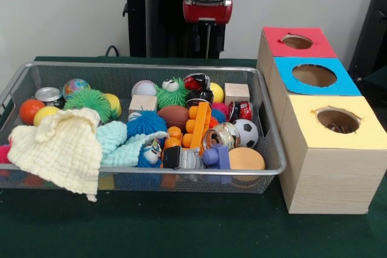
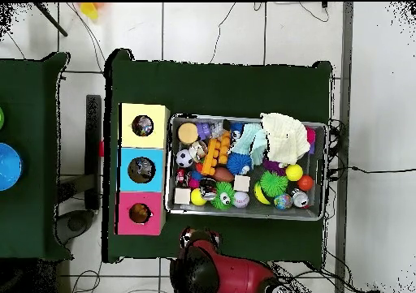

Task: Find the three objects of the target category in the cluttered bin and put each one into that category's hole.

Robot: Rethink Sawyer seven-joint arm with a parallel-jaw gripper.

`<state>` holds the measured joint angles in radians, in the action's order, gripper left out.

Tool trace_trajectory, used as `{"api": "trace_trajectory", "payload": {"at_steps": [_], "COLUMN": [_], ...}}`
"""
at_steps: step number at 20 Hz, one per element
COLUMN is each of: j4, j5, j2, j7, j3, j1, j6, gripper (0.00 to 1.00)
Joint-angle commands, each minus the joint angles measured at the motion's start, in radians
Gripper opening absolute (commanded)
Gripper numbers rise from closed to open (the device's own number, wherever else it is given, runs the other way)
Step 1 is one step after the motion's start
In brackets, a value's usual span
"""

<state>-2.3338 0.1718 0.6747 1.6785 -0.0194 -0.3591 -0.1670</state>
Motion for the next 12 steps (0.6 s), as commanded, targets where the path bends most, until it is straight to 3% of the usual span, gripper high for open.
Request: {"api": "trace_trajectory", "payload": {"at_steps": [1, 12], "j4": [0.252, 0.381], "j5": [-0.092, -0.165], "j2": [-0.058, -0.124], "j7": [0.158, 0.155], "j3": [-0.102, -0.094], "j1": [-0.026, 0.021], "j6": [0.074, 0.103], "gripper": [1.00, 1.00]}}
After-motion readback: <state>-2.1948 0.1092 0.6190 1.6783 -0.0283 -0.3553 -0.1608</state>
